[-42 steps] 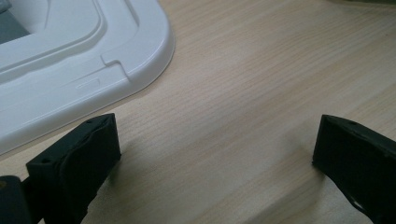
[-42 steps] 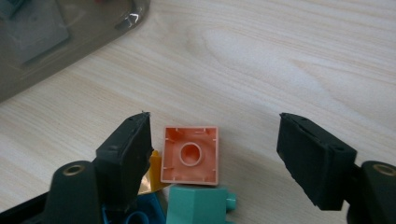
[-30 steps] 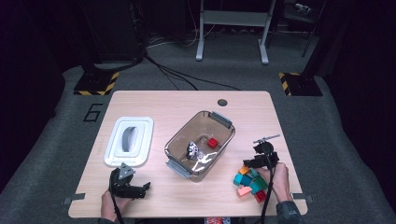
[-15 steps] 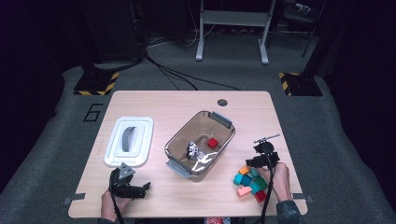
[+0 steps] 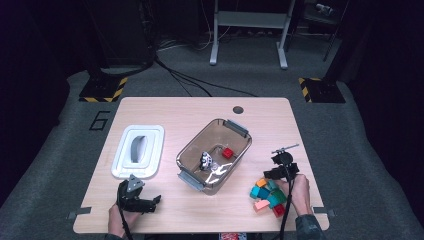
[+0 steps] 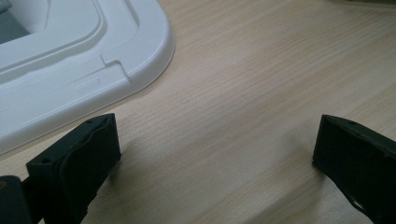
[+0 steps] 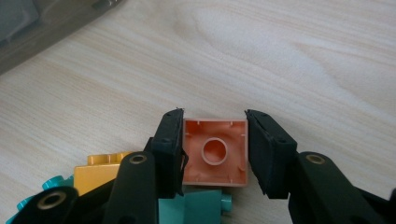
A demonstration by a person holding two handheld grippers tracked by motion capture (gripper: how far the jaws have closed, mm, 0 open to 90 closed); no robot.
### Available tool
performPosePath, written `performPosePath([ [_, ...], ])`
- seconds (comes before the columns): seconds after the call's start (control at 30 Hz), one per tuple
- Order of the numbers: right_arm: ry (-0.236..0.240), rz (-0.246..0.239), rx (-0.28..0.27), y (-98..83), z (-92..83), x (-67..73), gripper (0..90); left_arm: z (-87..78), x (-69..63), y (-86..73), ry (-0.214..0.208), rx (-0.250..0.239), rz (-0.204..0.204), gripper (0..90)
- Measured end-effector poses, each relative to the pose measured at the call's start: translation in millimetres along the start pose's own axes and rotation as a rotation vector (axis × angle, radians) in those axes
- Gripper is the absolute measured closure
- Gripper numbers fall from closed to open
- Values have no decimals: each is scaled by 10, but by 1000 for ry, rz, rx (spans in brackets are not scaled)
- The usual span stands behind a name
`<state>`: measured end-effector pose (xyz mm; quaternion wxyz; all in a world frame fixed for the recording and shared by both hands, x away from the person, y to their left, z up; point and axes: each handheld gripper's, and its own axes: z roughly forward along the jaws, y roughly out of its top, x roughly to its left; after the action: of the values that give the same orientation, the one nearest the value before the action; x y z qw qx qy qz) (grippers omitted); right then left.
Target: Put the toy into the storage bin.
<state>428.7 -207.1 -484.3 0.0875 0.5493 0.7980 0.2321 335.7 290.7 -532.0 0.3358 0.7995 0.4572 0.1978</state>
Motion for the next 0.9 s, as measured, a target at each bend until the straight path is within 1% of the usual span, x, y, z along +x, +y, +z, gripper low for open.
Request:
performPosePath([
  [0.03, 2, -10, -5, 1, -10, -16, 587, -1, -1, 0, 1, 1, 0, 5],
  [0.27, -1, 4, -35, 3, -41, -50, 588, -1, 0, 1, 1, 1, 0, 5],
  [0.3, -3, 13, -37, 6, -52, -45, 588, -1, 0, 1, 1, 1, 0, 5],
  [0.33, -3, 3, -43, 10, -53, -54, 588, -1, 0, 1, 1, 1, 0, 5],
  [0.37, -2, 5, -47, 14, -59, -53, 588, -1, 0, 1, 1, 1, -1, 5],
  [0.6, -7, 12, -76, 81, -150, -36, 589, -1, 0, 0, 1, 1, 0, 5],
  [0.67, -5, 3, -89, 108, -185, -40, 589, -1, 0, 1, 1, 1, 0, 5],
  [0.8, -9, 4, -107, 157, -245, -33, 589, 1, -1, 0, 0, -1, -2, 5],
  [0.87, -9, 2, -121, 182, -274, -26, 589, -4, 2, 2, -3, 6, 1, 5],
  [0.9, -5, 3, -126, 194, -291, -21, 589, 0, -4, 1, -1, -1, -8, 5],
])
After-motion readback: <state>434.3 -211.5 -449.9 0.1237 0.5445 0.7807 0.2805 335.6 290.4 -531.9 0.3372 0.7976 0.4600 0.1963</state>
